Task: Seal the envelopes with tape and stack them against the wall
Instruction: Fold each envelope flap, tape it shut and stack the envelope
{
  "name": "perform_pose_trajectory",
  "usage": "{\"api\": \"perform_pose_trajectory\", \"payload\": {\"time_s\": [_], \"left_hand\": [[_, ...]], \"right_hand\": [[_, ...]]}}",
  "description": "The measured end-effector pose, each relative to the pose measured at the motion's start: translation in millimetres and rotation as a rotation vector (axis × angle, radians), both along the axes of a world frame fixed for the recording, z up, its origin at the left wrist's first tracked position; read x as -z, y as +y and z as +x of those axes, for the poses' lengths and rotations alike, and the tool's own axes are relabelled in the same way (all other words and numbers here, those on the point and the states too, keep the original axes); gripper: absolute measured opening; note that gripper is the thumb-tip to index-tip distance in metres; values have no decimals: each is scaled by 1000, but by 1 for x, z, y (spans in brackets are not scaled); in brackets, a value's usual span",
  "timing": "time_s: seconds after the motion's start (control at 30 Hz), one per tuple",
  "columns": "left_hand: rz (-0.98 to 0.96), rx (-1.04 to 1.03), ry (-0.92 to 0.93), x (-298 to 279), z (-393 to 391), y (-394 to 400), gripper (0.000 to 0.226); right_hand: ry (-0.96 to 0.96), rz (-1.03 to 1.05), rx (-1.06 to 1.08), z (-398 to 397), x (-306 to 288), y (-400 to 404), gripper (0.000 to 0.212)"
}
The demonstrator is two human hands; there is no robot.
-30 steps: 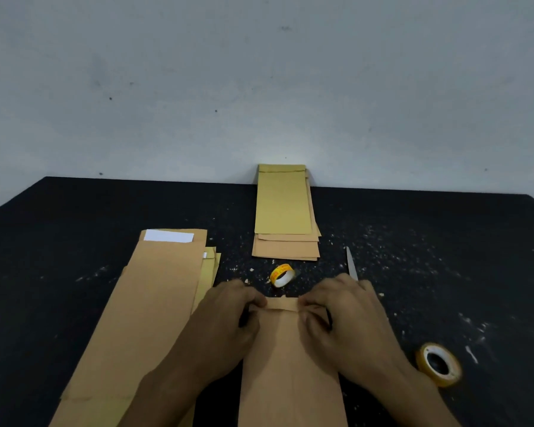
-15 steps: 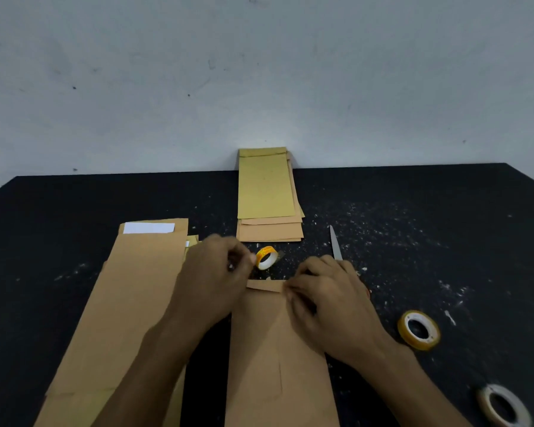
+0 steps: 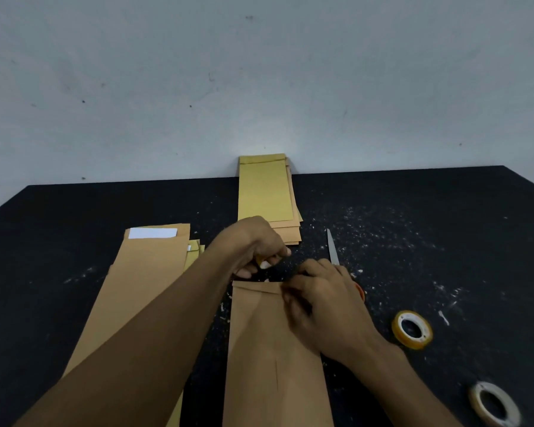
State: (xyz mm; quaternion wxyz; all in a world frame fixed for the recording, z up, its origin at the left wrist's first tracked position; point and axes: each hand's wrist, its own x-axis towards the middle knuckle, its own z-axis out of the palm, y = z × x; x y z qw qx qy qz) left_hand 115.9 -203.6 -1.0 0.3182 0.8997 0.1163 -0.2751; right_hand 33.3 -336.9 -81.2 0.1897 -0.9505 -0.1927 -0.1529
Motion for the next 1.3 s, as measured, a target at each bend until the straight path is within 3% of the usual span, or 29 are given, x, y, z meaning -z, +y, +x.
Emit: {"api": "perform_pose_trajectory", "payload": {"time_s": [0.37,0.53,0.8,1.1,1.17,1.3], "left_hand": [[-172,-87,142,-6,1,13,20],[-527,-124,126,-9,-22,31,20],[-1045,-189,-53,-9,-57,49,30],[-1056,-243,-389,1,-76,40,29],[-1043,-251,-437,6,-78,39,28],[-1085,-257,-462,12,-83,31,27]], "right_hand": [[20,53,-14,1,1,-1,25],[24,62,-24,1,-1,-2,23],[35,64,-34,-2,-3,-2,23],[47,61,-32,1,-8,-3,32],[12,190,-42,-2,-14,-1,37],[-96,578,-114,-9,-32,5,26]]}}
